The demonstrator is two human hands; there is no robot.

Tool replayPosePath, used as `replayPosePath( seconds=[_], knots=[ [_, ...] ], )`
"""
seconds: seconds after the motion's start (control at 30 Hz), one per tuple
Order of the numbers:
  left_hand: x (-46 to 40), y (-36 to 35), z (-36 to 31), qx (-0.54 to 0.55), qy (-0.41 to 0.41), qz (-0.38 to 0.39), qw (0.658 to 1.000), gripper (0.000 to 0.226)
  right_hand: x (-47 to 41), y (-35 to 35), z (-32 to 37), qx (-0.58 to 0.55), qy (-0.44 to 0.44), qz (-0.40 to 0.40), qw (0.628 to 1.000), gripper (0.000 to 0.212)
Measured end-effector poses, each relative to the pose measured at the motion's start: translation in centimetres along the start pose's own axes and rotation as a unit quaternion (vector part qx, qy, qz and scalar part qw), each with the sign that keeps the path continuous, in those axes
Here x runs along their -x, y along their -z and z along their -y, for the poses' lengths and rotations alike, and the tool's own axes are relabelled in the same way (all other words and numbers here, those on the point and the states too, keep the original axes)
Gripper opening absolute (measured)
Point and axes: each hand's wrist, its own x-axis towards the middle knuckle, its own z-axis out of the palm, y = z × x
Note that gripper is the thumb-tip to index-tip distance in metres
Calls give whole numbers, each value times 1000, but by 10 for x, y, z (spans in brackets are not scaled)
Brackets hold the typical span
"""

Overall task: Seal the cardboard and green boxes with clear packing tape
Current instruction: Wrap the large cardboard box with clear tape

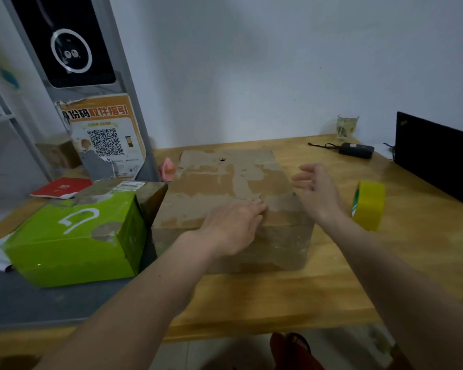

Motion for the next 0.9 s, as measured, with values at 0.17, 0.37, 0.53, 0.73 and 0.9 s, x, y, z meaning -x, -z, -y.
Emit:
replayPosePath(
  seconds=[0.17, 0.37, 0.53, 0.73, 0.9],
  knots=[
    [-12, 22, 2, 136, 50, -60, 988, 31, 3, -2, 0, 218, 85, 67, 970, 33],
    [-59, 57, 44, 62, 158, -117, 979, 30, -40, -15, 30, 226, 134, 138, 955, 35],
    [-104, 62, 93, 4, 251, -11, 968, 36, -91, -67, 41, 234, 134, 238, 933, 34],
    [-163, 30, 133, 42, 255, -55, 964, 34, -139, -126, 52, 262, 136, 264, 918, 43],
    [-168, 16, 148, 104, 224, -125, 961, 34, -160, -164, 48, 253, 133, 269, 920, 31]
  ],
)
